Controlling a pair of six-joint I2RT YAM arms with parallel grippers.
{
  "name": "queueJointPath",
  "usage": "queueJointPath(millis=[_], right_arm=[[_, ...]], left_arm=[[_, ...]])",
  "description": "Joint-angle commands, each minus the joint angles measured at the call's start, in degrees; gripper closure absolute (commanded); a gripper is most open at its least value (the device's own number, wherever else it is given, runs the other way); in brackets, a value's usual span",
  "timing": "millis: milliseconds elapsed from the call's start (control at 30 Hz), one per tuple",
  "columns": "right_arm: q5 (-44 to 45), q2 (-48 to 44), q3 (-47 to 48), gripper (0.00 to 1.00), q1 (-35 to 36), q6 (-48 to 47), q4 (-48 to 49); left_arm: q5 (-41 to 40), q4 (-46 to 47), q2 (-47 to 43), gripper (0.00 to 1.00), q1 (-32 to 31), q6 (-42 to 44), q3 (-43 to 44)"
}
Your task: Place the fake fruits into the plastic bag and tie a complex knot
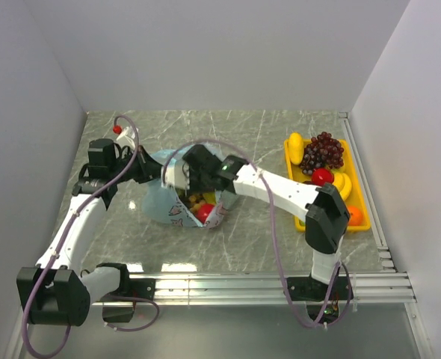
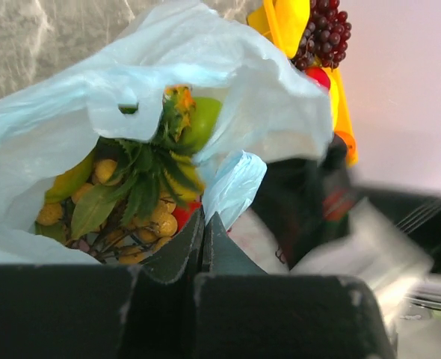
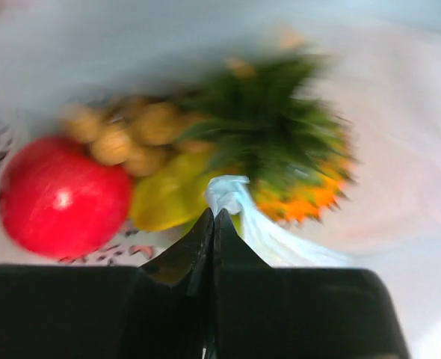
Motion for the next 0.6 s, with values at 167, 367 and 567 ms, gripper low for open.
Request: queueJointPath(millis=[167,367,567], right_arm=[[-20.1,-18.46,11.43,1.0,-24.17,39.91,7.52],[-28.38,-27.35,4.85,1.0,-38.52,63.04,14.82],[-31.9,-32.89,-6.57,1.0,-44.61,72.02,20.09]], left_arm=[[1.71,0.08,-2.43,1.0,1.95,10.74,12.84],[4.17,0.96,-3.82,1.0,3.7,16.01,21.29],[2.69,-7.28,-6.55,1.0,5.03,22.51,21.58]])
